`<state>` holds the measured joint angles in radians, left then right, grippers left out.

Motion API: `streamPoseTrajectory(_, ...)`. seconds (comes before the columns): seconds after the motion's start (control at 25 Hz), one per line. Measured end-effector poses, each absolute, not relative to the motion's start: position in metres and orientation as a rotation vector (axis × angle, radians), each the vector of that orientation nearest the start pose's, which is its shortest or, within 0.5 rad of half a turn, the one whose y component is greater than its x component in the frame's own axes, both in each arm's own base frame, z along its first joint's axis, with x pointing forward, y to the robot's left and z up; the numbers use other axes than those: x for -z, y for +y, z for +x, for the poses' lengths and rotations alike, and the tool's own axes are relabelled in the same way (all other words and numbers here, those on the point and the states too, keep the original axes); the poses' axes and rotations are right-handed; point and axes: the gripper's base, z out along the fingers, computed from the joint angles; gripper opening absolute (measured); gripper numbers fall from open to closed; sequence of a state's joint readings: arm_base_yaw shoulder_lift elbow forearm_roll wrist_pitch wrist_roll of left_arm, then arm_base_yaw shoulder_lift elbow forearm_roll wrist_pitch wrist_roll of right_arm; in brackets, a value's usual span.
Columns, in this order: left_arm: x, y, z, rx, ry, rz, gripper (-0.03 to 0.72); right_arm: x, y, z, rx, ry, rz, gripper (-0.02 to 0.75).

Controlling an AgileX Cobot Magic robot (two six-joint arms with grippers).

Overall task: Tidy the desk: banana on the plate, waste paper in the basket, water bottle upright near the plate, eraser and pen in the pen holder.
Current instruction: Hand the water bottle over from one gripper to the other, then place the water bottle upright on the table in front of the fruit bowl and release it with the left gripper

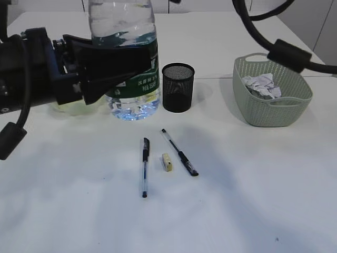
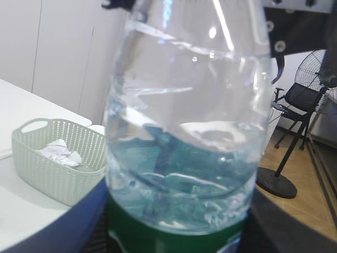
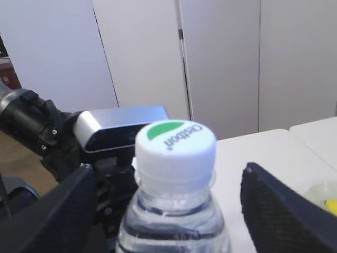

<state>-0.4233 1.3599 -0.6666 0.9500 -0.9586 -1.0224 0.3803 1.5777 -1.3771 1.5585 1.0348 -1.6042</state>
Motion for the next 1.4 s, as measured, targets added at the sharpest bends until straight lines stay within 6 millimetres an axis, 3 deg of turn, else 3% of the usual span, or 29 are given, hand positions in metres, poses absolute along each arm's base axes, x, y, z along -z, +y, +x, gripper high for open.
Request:
streamPoseTrajectory(0.32, -0.288, -0.145, 0.230, 1.069, 1.485, 0.616, 0.376, -0.375, 0.194, 0.289, -1.007, 1.581, -1.163, 0.634)
streamPoseTrajectory(0.56, -0.285, -0.121, 0.243, 0.973, 1.519, 0.572, 0.376, -0.372, 0.187, 0.294, -0.976, 1.708, -1.081, 0.632)
streamPoseTrajectory(0.96, -0.273, -0.107, 0.250, 0.820, 1.635, 0.599, 0.376, -0.356, 0.157, 0.292, -0.606, 2.144, -0.988, 0.610)
streamPoseTrajectory(1.16, -0.270, -0.105, 0.252, 0.779, 1.672, 0.582, 0.376, -0.341, 0.133, 0.294, -0.310, 2.409, -0.886, 0.598)
streamPoseTrajectory(1.4, -0.270, -0.105, 0.253, 0.774, 1.675, 0.581, 0.376, -0.336, 0.114, 0.297, -0.068, 2.531, -0.768, 0.596)
